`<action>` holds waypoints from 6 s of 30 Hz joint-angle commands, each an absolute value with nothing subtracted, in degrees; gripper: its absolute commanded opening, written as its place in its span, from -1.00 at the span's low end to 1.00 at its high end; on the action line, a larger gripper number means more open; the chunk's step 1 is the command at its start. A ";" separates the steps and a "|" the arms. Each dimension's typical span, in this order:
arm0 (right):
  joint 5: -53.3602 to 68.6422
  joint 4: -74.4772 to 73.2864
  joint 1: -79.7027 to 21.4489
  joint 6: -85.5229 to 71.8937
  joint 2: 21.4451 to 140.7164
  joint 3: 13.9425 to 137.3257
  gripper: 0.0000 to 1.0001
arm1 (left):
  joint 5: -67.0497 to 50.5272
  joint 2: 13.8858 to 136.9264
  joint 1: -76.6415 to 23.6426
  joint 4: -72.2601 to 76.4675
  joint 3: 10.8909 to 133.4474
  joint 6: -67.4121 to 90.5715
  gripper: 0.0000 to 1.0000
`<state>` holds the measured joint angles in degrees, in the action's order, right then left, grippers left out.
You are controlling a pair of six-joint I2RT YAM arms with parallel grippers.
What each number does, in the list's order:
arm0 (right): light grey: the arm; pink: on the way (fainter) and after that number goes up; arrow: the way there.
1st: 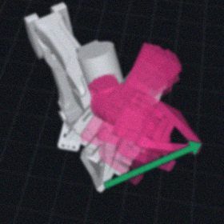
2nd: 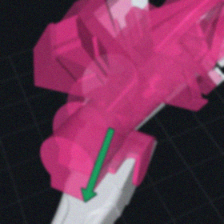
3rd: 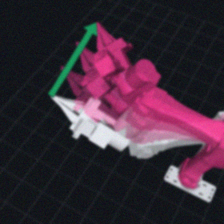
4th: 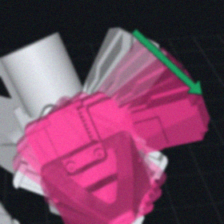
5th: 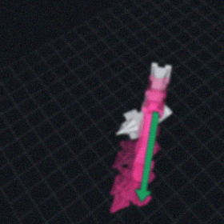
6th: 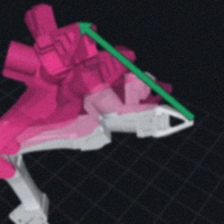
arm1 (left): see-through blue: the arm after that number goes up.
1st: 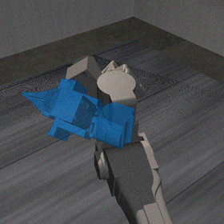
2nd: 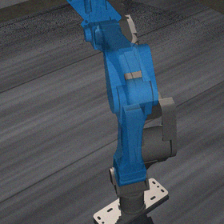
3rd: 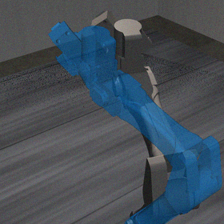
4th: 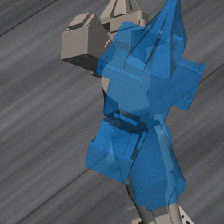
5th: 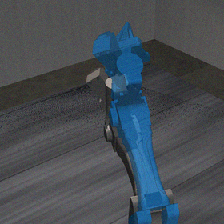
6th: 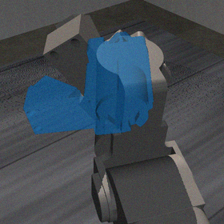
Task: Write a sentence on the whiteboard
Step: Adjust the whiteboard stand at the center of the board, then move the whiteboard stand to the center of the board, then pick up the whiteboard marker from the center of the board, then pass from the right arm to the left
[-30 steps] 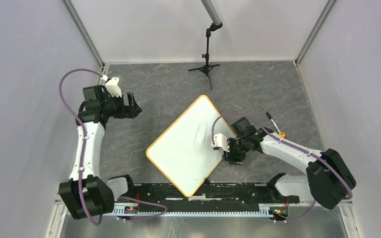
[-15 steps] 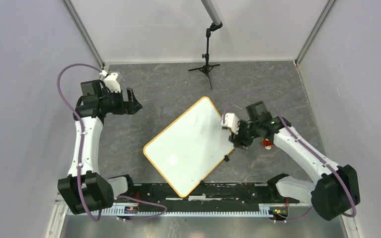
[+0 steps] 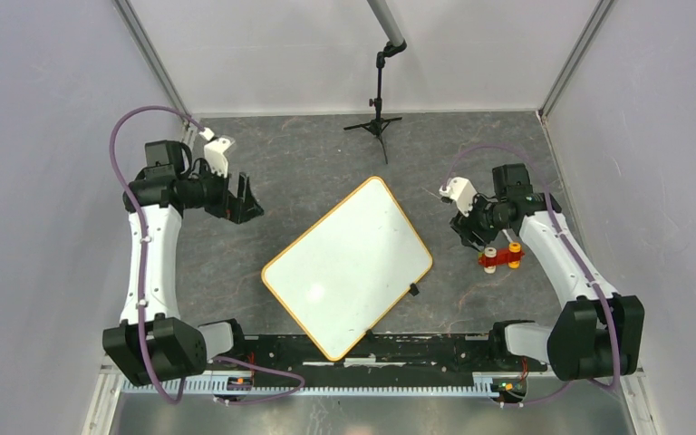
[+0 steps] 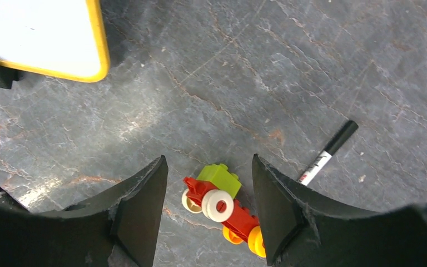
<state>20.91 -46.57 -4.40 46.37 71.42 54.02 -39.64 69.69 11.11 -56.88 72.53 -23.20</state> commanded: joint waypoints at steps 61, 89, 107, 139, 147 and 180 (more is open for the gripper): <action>48.87 -26.54 9.40 28.21 66.44 46.85 0.33 | -2.68 102.57 -83.46 -47.30 67.24 -59.34 -0.50; 49.03 -27.29 9.76 28.94 67.00 47.53 0.41 | -0.97 108.78 -77.21 -49.31 76.37 -69.26 0.10; 26.77 -40.88 13.72 37.00 69.88 62.41 0.49 | -9.32 96.62 -70.91 -58.75 95.97 -35.70 0.87; 9.29 -30.82 11.91 44.62 98.03 59.36 0.12 | -19.87 74.39 -35.08 -56.53 96.97 -9.83 0.96; 11.99 -32.65 12.15 46.19 104.17 61.80 -0.22 | -21.54 71.15 -29.18 -56.49 94.44 -8.46 0.98; 27.12 -46.96 12.80 48.86 84.29 74.08 -1.00 | -26.32 68.25 -12.05 -67.30 90.35 -7.60 1.00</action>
